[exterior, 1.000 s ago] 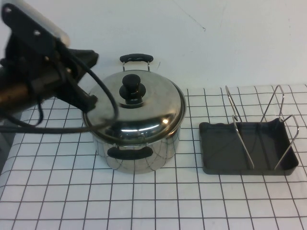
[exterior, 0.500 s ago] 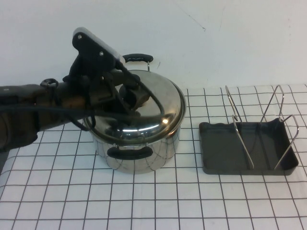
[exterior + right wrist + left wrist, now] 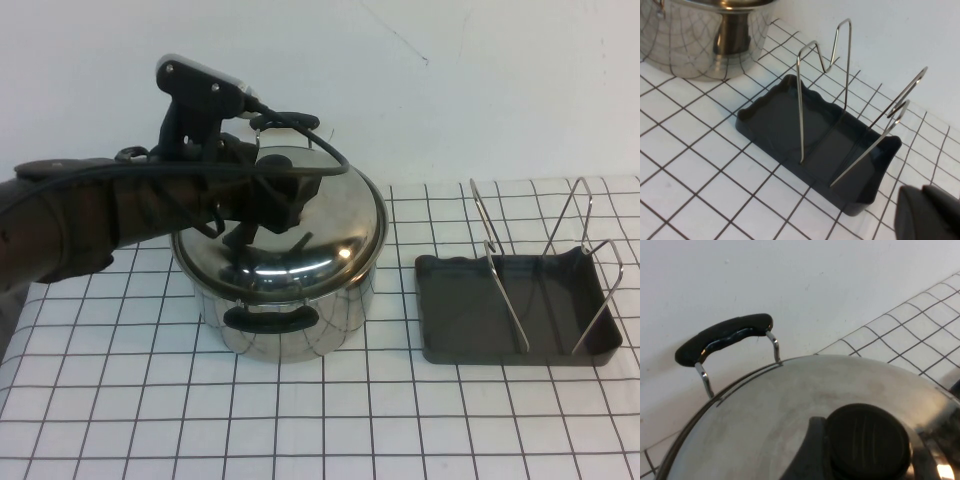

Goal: Put pot lid on rack
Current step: Open the pot, then hand over the pot lid

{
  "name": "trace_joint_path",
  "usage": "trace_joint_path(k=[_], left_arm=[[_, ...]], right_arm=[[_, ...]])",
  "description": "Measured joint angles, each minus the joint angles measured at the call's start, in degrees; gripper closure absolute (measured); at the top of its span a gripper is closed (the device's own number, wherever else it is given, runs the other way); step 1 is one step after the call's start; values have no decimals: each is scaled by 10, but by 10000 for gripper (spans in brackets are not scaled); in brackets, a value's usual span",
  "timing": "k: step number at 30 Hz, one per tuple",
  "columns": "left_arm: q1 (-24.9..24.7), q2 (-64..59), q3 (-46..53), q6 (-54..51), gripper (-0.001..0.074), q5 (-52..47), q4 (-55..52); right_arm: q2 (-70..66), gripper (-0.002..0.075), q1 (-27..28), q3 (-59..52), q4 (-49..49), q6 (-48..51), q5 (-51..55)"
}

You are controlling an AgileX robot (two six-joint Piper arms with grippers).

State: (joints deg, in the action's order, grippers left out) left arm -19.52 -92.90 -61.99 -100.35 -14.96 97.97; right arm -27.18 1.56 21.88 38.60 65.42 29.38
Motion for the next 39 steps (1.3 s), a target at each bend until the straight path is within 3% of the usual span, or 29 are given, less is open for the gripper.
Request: trace_joint_path(k=[12,15,21,34,39], left_arm=[[0,-45,-19,2,114,18,2],[0,-51,-28,2,183,18,3],[0,-56,-33,1,409,17,4],[0,-37,-59,-1,408,-24,-1],[0,11,-70,-4,408,-32,-1]], right_arm=[[0,729,0,-7,18,1,-2],[0,729,0,-7,20,1,-3],[0,729,0,-7,24,2,-4],[0,729,0,-7,40,3,-28],[0,729,0,-7,112,3,-59]])
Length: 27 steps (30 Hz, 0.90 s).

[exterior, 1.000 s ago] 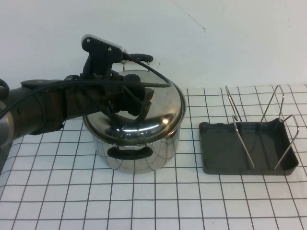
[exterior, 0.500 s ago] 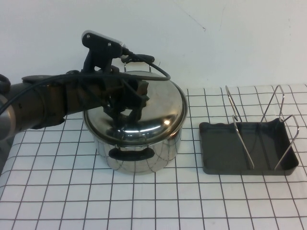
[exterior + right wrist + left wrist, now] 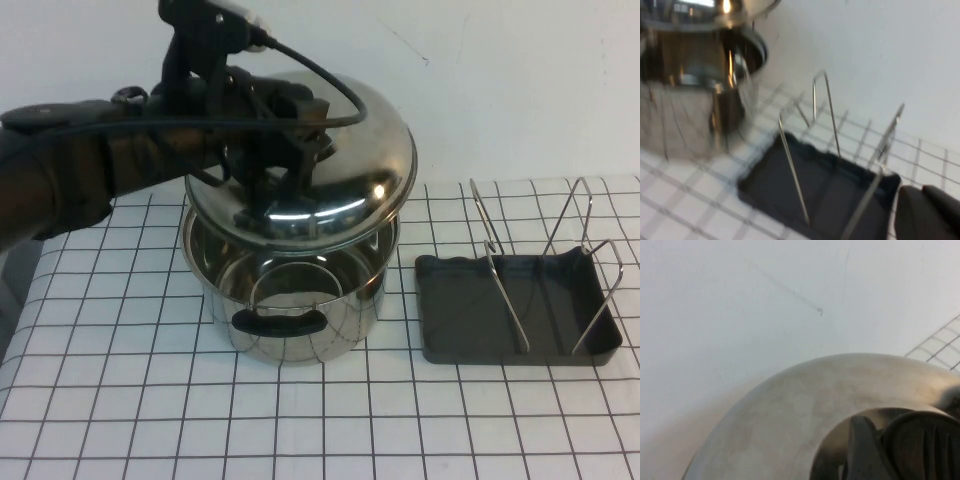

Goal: Put pot lid on rack
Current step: Hand over the pot lid

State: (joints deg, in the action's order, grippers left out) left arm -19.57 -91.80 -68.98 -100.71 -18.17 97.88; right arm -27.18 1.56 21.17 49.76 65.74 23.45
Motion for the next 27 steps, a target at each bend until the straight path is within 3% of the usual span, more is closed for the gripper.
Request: trace_joint_path(k=[7,10,14,19,22,27], left_arm=[[0,60,-2,11,408,-158,-4],[0,76,-2,26,408,-236,-11],[-2,80,-12,80,408,-295,-20],[-5,80,-31,158,408,-312,-26],[-12,80,-40,184,408,-327,-26],[-48,80,-43,193,408,-325,-26]], right_arm=[[0,726,0,25,321,18,1],[0,682,0,44,429,64,35],[0,481,0,61,466,36,88],[-1,176,0,64,469,-100,109],[-11,110,0,64,471,-158,126],[-60,90,0,64,471,-218,176]])
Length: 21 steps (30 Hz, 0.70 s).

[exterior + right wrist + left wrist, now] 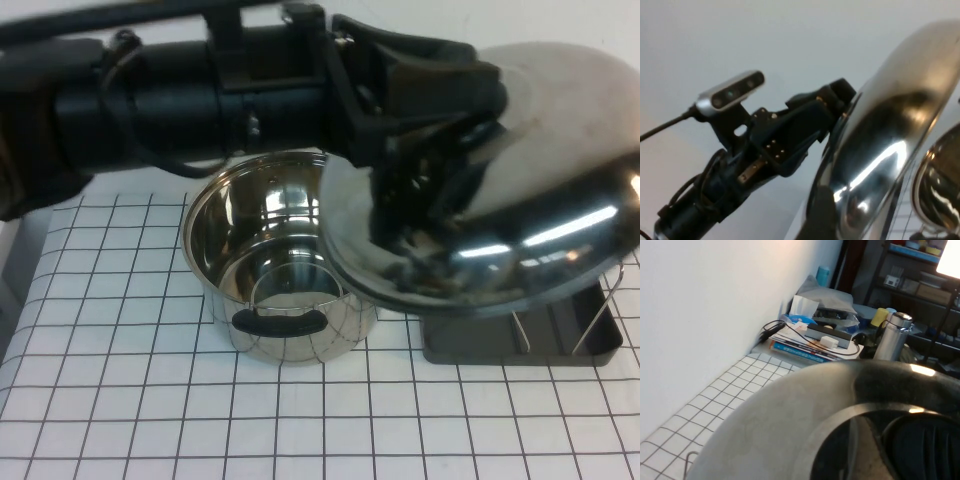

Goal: Put pot lid on rack
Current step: Hand over the pot lid

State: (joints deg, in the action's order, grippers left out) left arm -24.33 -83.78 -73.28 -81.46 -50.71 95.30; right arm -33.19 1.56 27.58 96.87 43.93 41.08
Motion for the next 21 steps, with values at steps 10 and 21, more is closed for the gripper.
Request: trace_joint_path(k=[10,21], left_arm=[[-73,0,0,-63,408,54,-1],[-79,0,0,-84,408,69,0]], right_arm=[[-78,140,0,42,0,14,54],[-91,224,0,58,0,27,0]])
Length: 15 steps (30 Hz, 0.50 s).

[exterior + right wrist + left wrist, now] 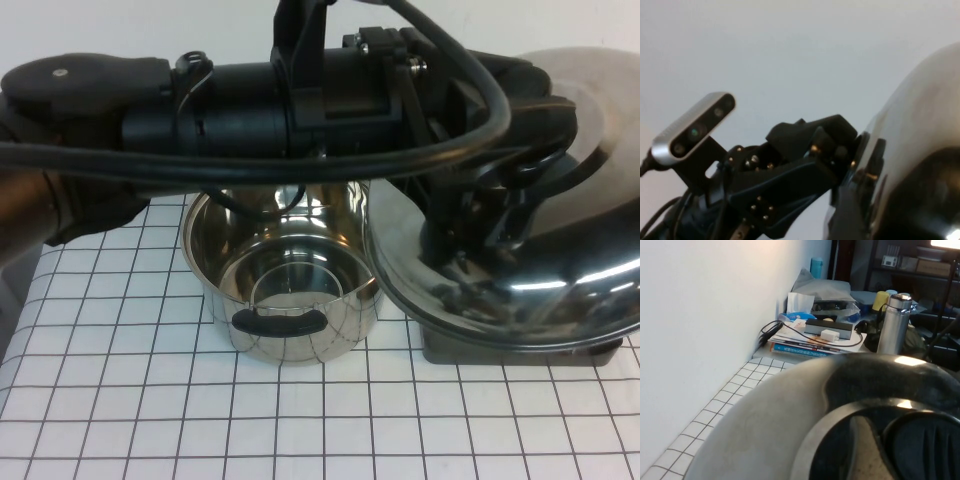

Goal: Put pot lid on rack
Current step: Hand over the pot lid

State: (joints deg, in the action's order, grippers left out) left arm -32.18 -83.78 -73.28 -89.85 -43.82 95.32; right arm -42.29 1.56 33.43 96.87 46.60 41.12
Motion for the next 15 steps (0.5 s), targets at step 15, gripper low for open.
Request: trace_joint_path(k=[15], left_arm=[[0,-1,0,-12,409,10,-5]], right_arm=[[-19,443,0,4,22,92,15]])
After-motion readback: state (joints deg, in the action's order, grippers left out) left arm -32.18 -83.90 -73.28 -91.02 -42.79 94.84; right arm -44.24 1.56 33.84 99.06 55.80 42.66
